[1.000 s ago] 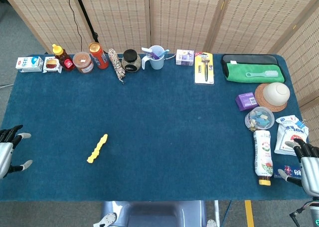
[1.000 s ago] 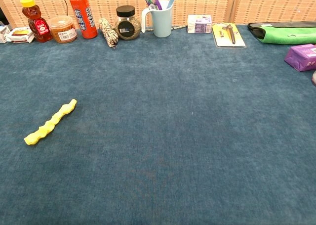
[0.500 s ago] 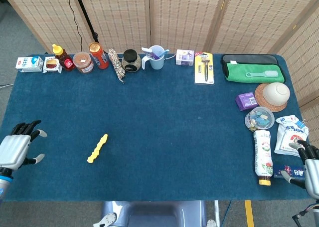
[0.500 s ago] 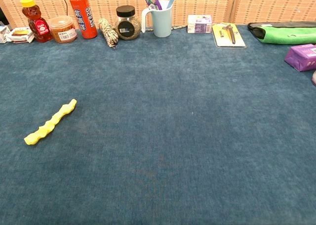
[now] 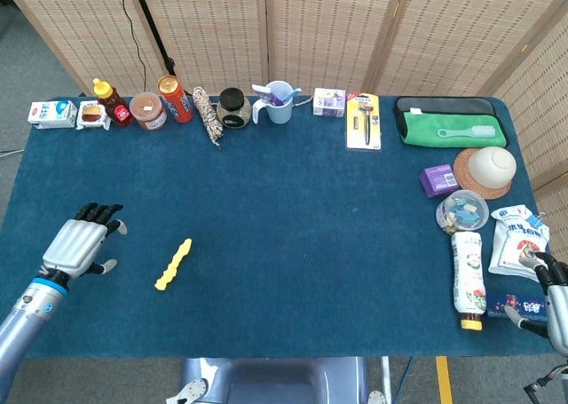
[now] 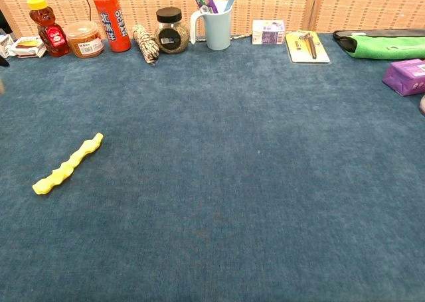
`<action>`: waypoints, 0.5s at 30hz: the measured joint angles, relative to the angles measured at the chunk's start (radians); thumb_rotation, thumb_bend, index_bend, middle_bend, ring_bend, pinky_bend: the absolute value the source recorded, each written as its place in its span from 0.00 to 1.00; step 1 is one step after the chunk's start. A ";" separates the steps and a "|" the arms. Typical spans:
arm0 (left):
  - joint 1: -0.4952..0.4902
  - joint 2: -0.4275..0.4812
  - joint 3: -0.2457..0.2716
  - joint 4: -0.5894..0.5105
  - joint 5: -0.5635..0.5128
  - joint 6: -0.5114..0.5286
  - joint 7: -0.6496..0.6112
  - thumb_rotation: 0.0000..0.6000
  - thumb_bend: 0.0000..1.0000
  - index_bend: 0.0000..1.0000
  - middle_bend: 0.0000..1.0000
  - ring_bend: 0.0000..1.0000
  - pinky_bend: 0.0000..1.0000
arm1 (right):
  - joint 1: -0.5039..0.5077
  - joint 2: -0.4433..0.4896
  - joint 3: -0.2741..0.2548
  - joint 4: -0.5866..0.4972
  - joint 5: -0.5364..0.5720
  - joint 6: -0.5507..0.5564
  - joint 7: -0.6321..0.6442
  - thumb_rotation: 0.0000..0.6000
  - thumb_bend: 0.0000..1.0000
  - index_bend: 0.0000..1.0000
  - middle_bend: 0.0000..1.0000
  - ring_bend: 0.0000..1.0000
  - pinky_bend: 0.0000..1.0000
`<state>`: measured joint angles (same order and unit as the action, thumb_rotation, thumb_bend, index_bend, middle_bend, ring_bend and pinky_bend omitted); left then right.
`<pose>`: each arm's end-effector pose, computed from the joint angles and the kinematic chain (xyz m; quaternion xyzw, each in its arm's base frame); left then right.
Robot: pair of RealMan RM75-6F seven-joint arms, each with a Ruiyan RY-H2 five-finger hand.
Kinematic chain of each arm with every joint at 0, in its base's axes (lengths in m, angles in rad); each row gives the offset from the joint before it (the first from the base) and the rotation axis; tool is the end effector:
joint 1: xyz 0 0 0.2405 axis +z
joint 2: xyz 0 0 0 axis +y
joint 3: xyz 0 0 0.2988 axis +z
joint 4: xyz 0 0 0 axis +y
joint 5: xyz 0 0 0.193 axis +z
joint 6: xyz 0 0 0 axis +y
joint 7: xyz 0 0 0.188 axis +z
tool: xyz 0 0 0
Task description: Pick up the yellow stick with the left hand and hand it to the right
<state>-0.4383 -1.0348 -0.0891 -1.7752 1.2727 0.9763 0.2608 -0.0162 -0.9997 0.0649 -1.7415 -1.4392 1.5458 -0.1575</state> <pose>-0.2787 0.3240 0.1384 -0.7366 -0.3889 -0.2676 0.4843 -0.3476 -0.1932 0.2401 0.5712 -0.3641 0.3233 0.6607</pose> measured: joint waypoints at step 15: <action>0.012 -0.160 0.046 -0.031 -0.112 0.102 0.248 0.91 0.20 0.16 0.10 0.09 0.08 | -0.009 -0.005 -0.004 0.030 0.003 -0.003 0.041 1.00 0.16 0.27 0.20 0.24 0.24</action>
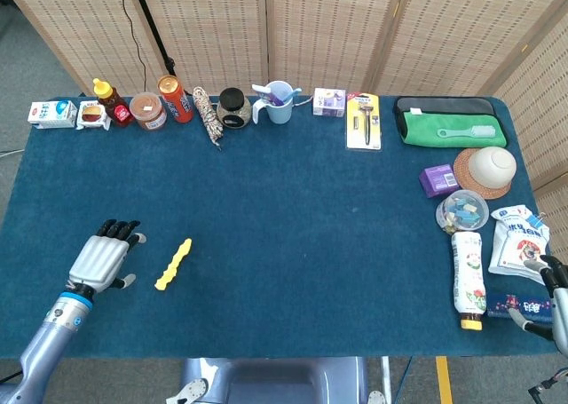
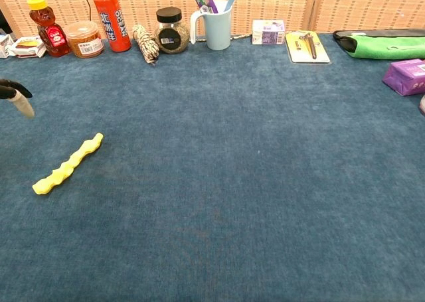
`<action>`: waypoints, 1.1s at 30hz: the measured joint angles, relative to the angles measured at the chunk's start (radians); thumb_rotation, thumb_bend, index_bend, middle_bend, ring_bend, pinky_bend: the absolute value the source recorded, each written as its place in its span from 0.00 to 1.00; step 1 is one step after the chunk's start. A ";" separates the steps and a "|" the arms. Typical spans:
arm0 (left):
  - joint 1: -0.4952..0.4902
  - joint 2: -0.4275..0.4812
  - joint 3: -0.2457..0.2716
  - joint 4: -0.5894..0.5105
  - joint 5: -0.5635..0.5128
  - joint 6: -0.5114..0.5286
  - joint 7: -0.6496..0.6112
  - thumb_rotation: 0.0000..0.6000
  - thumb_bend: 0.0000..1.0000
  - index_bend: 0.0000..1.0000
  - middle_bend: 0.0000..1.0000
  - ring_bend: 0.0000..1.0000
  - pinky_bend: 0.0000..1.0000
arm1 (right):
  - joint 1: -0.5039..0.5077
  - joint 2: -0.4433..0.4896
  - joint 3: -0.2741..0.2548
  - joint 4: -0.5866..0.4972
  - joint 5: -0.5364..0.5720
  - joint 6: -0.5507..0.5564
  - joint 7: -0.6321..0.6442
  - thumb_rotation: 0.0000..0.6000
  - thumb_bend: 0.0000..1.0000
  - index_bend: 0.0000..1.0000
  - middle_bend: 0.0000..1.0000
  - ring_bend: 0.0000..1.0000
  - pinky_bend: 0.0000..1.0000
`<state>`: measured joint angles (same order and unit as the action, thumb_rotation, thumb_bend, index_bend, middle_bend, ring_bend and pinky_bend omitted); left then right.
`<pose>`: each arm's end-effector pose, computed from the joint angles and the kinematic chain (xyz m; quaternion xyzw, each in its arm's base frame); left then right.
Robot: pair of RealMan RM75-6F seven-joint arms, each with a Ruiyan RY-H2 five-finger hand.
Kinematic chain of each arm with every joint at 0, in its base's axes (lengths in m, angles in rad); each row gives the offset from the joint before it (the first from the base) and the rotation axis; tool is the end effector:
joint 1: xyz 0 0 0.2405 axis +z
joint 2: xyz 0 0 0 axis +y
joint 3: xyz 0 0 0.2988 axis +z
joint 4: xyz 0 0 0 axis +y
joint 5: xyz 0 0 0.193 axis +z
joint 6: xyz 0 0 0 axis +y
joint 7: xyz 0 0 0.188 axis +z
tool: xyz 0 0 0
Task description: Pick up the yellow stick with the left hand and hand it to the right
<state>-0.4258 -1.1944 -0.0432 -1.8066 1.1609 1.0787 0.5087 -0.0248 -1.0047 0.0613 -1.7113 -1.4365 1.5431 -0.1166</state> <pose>-0.2784 0.3067 0.0869 -0.7376 -0.3856 -0.2450 0.4971 -0.3554 -0.1894 0.2406 0.5661 -0.3727 0.3240 0.6601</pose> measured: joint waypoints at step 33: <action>-0.101 -0.284 0.017 -0.005 -0.210 0.114 0.362 0.81 0.11 0.00 0.00 0.00 0.05 | -0.041 0.004 -0.005 0.055 0.013 0.023 0.081 1.00 0.16 0.27 0.20 0.24 0.24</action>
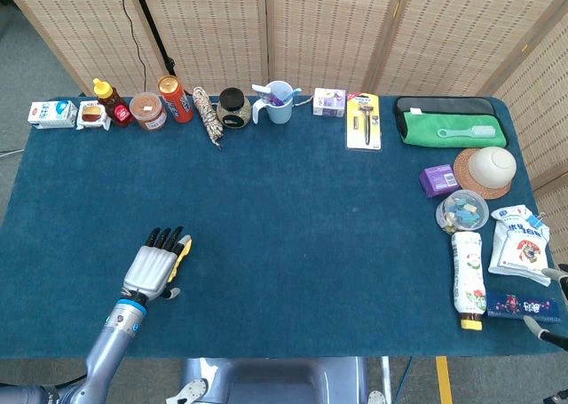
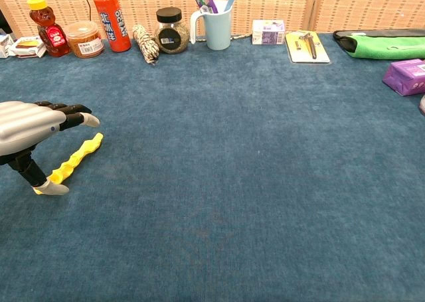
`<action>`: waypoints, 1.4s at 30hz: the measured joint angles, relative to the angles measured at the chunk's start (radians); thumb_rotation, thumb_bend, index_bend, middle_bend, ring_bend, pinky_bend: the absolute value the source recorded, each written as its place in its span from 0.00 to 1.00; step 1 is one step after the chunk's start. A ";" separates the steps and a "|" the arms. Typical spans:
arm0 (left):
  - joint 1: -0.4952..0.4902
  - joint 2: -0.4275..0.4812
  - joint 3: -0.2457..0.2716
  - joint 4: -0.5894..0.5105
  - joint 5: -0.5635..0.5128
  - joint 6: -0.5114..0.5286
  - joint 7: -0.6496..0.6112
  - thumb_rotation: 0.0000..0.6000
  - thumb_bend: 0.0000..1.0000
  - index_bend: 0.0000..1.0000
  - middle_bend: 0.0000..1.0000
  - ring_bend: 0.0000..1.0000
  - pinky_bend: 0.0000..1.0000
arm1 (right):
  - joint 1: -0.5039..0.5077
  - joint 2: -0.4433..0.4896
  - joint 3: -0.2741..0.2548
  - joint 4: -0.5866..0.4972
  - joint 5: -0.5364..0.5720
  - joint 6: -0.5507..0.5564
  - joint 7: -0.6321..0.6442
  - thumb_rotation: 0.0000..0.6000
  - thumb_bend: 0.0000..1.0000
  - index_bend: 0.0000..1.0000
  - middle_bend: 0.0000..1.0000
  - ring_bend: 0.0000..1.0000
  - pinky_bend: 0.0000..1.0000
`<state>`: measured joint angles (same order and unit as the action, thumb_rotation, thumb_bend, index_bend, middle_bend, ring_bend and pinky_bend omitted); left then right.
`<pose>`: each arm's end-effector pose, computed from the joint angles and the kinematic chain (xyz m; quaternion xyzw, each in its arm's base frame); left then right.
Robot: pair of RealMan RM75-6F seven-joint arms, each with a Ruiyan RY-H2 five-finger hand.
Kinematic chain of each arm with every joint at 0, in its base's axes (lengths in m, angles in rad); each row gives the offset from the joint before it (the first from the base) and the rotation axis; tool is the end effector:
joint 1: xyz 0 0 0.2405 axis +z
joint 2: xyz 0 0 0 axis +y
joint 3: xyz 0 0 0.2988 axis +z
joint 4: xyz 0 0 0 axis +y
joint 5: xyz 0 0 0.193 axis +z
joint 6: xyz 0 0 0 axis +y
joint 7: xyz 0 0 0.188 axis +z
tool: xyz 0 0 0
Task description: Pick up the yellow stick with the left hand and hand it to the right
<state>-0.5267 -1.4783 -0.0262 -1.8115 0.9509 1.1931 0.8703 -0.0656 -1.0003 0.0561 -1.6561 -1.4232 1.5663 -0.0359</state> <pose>-0.2351 0.3096 -0.0025 -0.7636 -0.3594 -0.2141 0.4918 -0.3727 -0.1726 0.2523 0.5447 -0.3842 0.3213 0.6726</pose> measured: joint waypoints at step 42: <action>-0.021 0.086 0.009 0.090 -0.029 -0.007 -0.041 0.81 0.11 0.00 0.00 0.00 0.05 | -0.015 0.010 -0.002 -0.026 -0.014 0.014 -0.014 1.00 0.16 0.27 0.20 0.24 0.24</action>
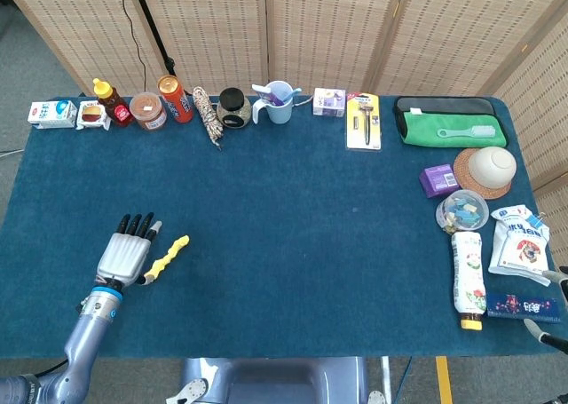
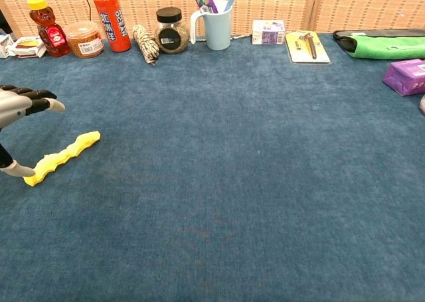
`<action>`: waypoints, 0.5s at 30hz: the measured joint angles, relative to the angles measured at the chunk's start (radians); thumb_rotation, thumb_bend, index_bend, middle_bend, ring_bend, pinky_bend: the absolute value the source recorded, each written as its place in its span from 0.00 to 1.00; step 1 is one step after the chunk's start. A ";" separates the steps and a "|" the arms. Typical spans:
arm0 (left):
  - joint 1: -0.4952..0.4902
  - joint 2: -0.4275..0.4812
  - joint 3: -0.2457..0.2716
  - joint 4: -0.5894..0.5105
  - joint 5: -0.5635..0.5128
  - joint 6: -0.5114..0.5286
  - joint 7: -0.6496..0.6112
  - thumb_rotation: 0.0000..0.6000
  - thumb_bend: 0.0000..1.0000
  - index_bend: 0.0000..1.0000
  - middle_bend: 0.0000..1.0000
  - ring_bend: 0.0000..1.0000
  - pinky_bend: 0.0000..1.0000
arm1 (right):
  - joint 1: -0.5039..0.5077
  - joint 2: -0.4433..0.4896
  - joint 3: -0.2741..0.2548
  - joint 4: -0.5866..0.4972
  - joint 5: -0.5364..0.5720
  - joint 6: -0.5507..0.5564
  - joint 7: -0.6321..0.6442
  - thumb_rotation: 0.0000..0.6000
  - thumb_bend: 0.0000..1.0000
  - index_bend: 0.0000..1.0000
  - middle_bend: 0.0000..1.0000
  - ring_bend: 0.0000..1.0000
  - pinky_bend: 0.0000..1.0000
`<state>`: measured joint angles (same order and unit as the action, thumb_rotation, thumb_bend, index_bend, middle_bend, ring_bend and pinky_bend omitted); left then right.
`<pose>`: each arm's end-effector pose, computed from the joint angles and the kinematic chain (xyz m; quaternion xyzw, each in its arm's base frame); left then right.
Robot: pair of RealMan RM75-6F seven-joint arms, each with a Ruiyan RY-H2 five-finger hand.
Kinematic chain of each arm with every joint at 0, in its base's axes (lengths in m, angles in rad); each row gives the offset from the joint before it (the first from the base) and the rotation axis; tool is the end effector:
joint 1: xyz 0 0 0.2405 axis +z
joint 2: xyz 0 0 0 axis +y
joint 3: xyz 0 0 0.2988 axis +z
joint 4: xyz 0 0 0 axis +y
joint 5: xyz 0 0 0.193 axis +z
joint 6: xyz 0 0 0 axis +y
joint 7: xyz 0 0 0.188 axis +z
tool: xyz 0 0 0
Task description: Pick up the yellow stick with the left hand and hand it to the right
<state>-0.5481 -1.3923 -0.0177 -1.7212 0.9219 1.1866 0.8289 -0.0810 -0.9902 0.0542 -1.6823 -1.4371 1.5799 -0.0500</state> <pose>-0.2719 0.3344 0.0356 -0.7504 -0.3314 -0.1763 0.5440 -0.3677 -0.1673 0.2538 0.5445 -0.3832 0.3220 0.6730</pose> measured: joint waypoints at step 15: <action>0.020 0.083 -0.017 -0.100 -0.040 -0.033 -0.130 0.78 0.20 0.17 0.00 0.00 0.05 | 0.008 -0.006 0.003 -0.002 -0.004 -0.011 -0.004 1.00 0.16 0.27 0.20 0.24 0.24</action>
<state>-0.5285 -1.3095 -0.0346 -1.8214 0.8817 1.1535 0.6993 -0.0729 -0.9961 0.0569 -1.6846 -1.4414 1.5686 -0.0538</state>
